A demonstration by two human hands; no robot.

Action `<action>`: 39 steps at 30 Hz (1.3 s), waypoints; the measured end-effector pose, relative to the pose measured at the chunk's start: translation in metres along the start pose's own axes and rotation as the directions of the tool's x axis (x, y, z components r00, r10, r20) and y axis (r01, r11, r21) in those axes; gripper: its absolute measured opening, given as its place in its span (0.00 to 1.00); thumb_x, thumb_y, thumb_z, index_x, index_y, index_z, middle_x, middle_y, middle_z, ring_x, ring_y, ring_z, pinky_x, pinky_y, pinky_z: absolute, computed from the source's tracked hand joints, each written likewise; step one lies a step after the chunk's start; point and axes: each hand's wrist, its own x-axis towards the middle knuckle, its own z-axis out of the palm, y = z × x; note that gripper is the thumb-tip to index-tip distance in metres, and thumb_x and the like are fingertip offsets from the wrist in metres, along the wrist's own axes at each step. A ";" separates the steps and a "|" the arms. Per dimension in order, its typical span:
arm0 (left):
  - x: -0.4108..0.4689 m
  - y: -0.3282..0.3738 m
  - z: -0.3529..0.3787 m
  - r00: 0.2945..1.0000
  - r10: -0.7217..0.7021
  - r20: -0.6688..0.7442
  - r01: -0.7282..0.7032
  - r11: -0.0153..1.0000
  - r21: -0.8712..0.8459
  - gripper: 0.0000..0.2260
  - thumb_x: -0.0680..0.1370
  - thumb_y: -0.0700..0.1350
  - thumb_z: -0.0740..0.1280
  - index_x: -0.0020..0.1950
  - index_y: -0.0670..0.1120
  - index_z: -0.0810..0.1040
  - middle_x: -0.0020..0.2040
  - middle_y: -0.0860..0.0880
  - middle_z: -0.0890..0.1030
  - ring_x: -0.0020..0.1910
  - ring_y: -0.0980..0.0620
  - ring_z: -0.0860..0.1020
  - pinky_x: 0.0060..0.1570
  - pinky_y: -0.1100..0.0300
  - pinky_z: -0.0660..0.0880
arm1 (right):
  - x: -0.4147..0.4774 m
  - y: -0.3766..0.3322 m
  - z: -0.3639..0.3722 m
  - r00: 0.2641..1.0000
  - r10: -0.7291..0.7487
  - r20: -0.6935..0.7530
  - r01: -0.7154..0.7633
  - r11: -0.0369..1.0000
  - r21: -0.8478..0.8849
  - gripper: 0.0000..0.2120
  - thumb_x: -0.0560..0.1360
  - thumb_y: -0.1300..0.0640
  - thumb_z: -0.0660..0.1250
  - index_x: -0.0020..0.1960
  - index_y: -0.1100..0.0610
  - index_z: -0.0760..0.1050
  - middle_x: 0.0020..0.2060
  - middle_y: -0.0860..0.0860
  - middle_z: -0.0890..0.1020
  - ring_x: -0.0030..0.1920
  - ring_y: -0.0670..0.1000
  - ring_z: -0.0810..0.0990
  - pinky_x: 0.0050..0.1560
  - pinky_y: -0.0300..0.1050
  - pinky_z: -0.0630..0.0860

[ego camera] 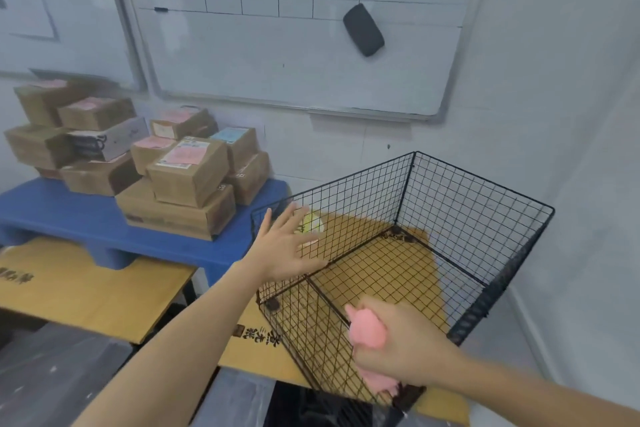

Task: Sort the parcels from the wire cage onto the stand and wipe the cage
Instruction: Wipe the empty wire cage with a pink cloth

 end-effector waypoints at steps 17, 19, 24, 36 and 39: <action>0.037 -0.005 0.001 0.845 -0.483 0.229 0.534 0.789 -0.304 0.50 0.73 0.42 0.70 0.75 0.46 0.29 0.70 0.37 0.23 0.74 0.35 0.57 0.65 0.49 0.69 | 0.067 -0.035 -0.040 0.972 -0.172 0.161 0.186 0.980 -0.076 0.19 0.69 0.46 0.70 0.54 0.46 0.64 0.51 0.50 0.77 0.50 0.51 0.81 0.42 0.49 0.83; 0.043 -0.010 -0.003 0.858 -0.457 0.233 0.510 0.811 -0.287 0.50 0.73 0.40 0.70 0.76 0.47 0.31 0.71 0.38 0.23 0.72 0.35 0.62 0.61 0.50 0.72 | 0.070 -0.034 -0.044 0.944 -0.158 0.289 0.218 0.957 -0.190 0.20 0.69 0.47 0.70 0.56 0.44 0.64 0.55 0.48 0.77 0.53 0.51 0.80 0.45 0.48 0.83; 0.058 -0.022 -0.007 0.884 -0.394 0.254 0.460 0.830 -0.315 0.53 0.70 0.45 0.76 0.78 0.49 0.35 0.72 0.41 0.25 0.75 0.38 0.58 0.64 0.54 0.69 | 0.084 -0.034 -0.041 0.923 -0.233 0.307 0.329 0.891 -0.313 0.21 0.70 0.44 0.71 0.60 0.48 0.69 0.55 0.46 0.78 0.54 0.51 0.78 0.50 0.50 0.81; 0.047 0.014 0.002 0.796 -0.588 0.141 0.597 0.729 -0.334 0.51 0.74 0.46 0.72 0.76 0.48 0.31 0.76 0.37 0.34 0.59 0.39 0.75 0.49 0.57 0.73 | 0.104 -0.037 -0.021 0.911 -0.300 0.282 0.375 0.887 -0.270 0.22 0.69 0.42 0.73 0.59 0.47 0.73 0.55 0.47 0.80 0.56 0.51 0.76 0.56 0.52 0.76; 0.045 0.010 -0.001 0.818 -0.557 0.146 0.573 0.764 -0.295 0.51 0.74 0.37 0.71 0.76 0.50 0.30 0.77 0.39 0.35 0.42 0.47 0.74 0.41 0.60 0.74 | 0.103 -0.033 -0.029 0.907 -0.270 0.322 0.373 0.870 -0.321 0.20 0.68 0.41 0.73 0.56 0.47 0.73 0.53 0.47 0.80 0.54 0.50 0.77 0.53 0.52 0.78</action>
